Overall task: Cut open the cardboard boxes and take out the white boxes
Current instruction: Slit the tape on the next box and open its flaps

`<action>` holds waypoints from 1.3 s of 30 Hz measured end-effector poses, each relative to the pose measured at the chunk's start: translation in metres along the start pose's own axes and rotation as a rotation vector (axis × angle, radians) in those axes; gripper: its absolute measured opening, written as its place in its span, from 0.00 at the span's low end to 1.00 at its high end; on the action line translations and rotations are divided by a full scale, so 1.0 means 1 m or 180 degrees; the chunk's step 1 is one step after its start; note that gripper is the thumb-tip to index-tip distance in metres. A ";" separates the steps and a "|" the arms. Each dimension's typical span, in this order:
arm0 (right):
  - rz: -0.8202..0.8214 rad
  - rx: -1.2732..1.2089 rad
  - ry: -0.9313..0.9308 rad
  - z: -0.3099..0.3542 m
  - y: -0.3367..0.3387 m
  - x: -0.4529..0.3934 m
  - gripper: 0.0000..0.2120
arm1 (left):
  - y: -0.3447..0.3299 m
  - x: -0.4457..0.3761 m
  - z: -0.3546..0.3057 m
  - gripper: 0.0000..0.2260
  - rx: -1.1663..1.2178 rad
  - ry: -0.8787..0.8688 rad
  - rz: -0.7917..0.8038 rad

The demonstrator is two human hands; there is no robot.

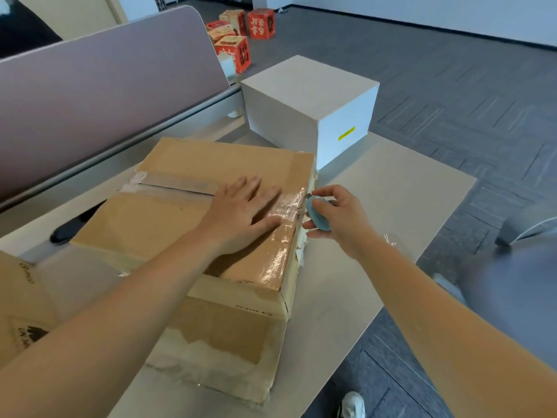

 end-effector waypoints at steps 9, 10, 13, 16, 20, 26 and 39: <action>-0.0155 -0.0135 0.0009 0.000 -0.001 0.000 0.04 | -0.001 -0.001 -0.003 0.33 0.0005 0.0052 -0.0102; -0.0149 -0.0054 0.0028 0.000 -0.001 0.000 0.04 | -0.001 -0.001 -0.003 0.33 0.0015 0.0068 -0.0110; -0.0216 0.0186 0.0108 0.002 0.001 -0.003 0.04 | -0.001 -0.001 -0.006 0.28 -0.0012 0.0124 -0.0103; -0.0337 0.0236 0.0161 0.003 0.004 -0.004 0.04 | 0.001 -0.002 -0.014 0.26 0.0002 0.0220 -0.0116; -0.0396 0.0146 0.0171 0.003 0.008 -0.005 0.04 | 0.001 -0.003 -0.022 0.26 0.0087 0.0325 -0.0124; -0.0117 0.0615 0.0371 0.008 0.010 -0.006 0.08 | 0.000 -0.004 -0.021 0.26 0.0159 0.0350 -0.0171; 0.0157 0.1104 0.0373 0.011 0.010 -0.002 0.08 | -0.005 -0.005 -0.022 0.26 0.0202 0.0372 -0.0101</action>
Point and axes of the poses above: each hand's wrist, its own x-axis away from the middle knuckle, its own y-axis out of the back of the hand, z = x × y, the point moved 4 cm from there along -x, towards the middle knuckle, and after that the axes turned 11 degrees about -x, right-handed, at the moved point
